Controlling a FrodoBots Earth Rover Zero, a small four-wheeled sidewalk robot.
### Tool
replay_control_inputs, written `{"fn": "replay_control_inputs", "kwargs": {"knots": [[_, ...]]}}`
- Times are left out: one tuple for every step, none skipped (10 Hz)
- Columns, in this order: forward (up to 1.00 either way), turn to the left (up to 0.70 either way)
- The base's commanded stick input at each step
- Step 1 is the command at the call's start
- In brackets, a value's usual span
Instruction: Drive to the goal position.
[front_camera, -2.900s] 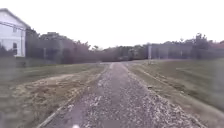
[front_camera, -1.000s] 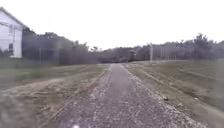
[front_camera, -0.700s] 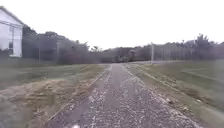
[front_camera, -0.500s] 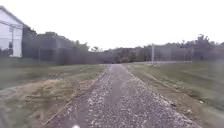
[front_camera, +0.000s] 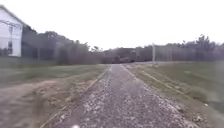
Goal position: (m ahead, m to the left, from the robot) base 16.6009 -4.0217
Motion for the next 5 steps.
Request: {"fn": "replay_control_inputs", "kwargs": {"knots": [[0.45,0.0],[0.45,0.0],[0.45,0.0],[0.45,0.0],[0.45,0.0]]}}
